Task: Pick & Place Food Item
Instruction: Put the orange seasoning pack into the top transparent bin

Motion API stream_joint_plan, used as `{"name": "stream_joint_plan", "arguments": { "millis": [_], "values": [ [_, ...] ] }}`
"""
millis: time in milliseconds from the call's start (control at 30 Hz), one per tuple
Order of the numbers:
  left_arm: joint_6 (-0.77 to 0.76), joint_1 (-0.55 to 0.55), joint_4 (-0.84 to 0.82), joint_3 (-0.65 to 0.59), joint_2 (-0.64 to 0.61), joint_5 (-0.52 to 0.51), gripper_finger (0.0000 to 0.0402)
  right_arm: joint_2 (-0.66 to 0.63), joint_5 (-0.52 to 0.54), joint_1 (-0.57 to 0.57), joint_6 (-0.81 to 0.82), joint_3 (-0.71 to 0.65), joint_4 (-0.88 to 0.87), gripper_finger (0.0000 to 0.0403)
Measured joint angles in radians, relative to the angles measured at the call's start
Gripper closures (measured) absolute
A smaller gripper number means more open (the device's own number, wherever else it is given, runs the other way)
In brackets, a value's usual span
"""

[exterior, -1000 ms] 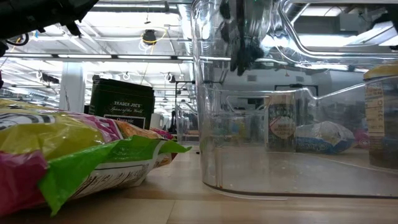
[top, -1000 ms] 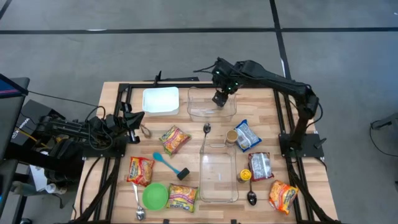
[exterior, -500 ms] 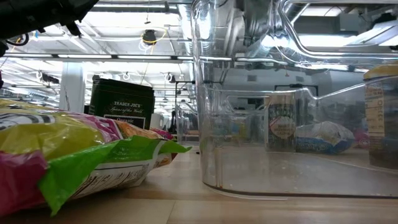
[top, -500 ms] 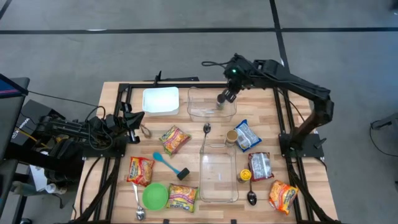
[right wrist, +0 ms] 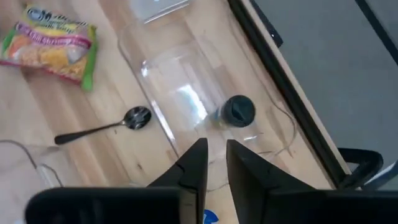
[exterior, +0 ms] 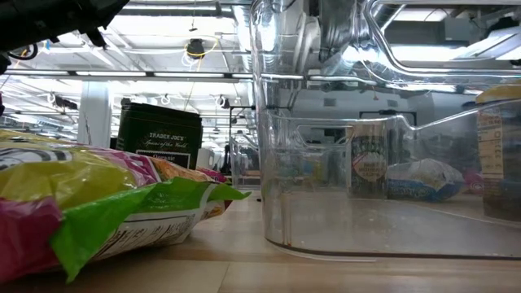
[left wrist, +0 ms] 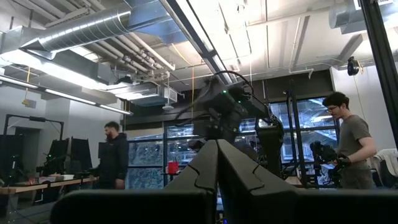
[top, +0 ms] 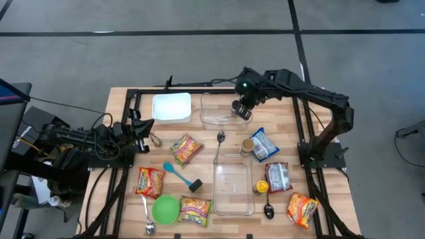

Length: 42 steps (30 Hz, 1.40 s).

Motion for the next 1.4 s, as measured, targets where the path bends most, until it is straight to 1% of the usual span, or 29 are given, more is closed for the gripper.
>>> {"name": "stream_joint_plan", "arguments": {
  "millis": [133,400,733,900,967,1100,1233,1333,1400],
  "values": [
    [0.000,0.000,0.000,0.000,0.000,0.000,0.0402,-0.016,0.004,0.055,-0.009,-0.078,0.036,0.0356],
    [0.000,0.000,-0.003,0.000,0.000,0.000,0.0402,-0.105,0.006,0.135,-0.012,-0.303,0.248,0.0369],
    [0.000,0.000,-0.003,0.000,0.000,0.000,0.0402,-0.271,0.007,0.158,0.008,-0.602,0.596,0.0384],
    [0.000,0.000,-0.002,0.000,0.000,-0.002,0.0402,-0.332,0.008,0.158,0.033,-0.721,0.750,0.0388],
    [0.000,0.000,-0.002,0.000,0.000,-0.026,0.0402,-0.352,0.008,0.158,0.033,-0.764,0.827,0.0388],
    [-0.001,0.000,-0.024,0.004,0.000,-0.106,0.0402,-0.368,0.013,0.158,0.037,-0.834,0.963,0.0388],
    [-0.008,0.000,-0.128,0.046,0.009,-0.163,0.0402,-0.367,0.072,0.158,0.034,-0.867,1.049,0.0388],
    [-0.054,0.000,-0.236,0.096,0.042,-0.203,0.0402,-0.359,0.112,0.158,0.010,-0.893,1.107,0.0388],
    [-0.096,0.000,-0.303,0.135,0.076,-0.242,0.0402,-0.359,0.118,0.153,0.006,-0.900,1.137,0.0388]
  ]
}}
